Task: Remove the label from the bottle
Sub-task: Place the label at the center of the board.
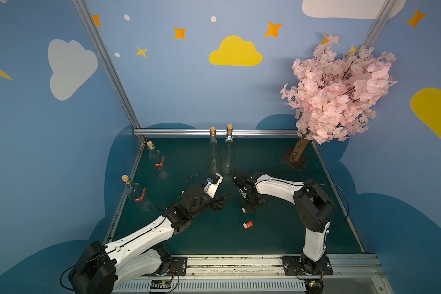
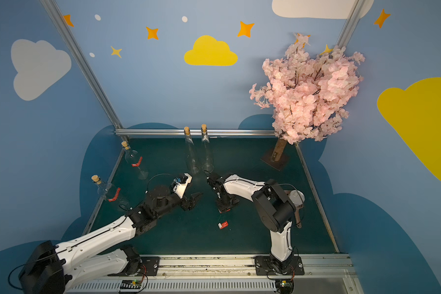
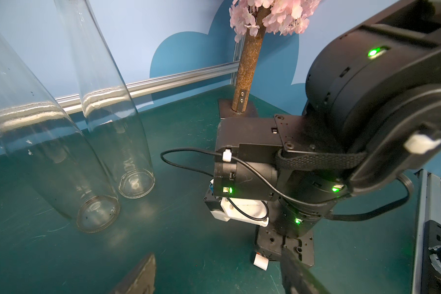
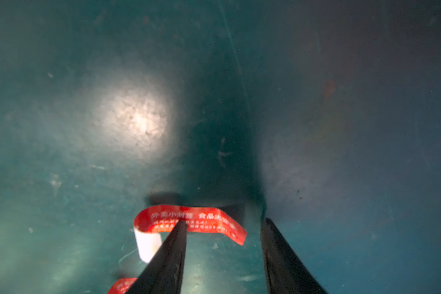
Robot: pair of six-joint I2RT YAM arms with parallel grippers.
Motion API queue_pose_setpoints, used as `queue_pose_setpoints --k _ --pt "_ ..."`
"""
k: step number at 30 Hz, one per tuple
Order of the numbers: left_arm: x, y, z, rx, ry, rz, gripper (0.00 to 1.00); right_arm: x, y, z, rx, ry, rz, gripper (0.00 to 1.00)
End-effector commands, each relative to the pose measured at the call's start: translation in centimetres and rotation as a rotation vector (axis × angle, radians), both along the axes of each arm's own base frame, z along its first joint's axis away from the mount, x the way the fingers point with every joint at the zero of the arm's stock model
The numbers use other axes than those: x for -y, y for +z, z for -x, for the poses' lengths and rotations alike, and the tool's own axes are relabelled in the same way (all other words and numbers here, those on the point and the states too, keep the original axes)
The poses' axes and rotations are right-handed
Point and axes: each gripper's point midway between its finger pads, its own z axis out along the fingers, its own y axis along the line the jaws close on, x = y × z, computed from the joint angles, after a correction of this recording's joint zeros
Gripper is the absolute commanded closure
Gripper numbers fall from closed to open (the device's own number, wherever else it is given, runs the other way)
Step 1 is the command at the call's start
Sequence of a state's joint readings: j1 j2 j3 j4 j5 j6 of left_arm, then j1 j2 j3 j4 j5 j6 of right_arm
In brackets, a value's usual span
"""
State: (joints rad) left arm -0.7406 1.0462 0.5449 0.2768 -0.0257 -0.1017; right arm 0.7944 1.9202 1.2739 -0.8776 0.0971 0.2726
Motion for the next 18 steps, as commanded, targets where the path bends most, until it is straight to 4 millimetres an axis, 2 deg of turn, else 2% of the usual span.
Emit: queue_pose_setpoints --k 1,18 --pt "-0.2 -0.4 0.3 -0.008 0.001 -0.003 0.24 1.2 -1.5 -1.2 0.024 -0.021 0.062 0.52" --pt "-0.2 -0.4 0.4 -0.007 0.002 -0.003 0.24 1.6 -0.9 -2.2 0.044 -0.047 0.050 0.53"
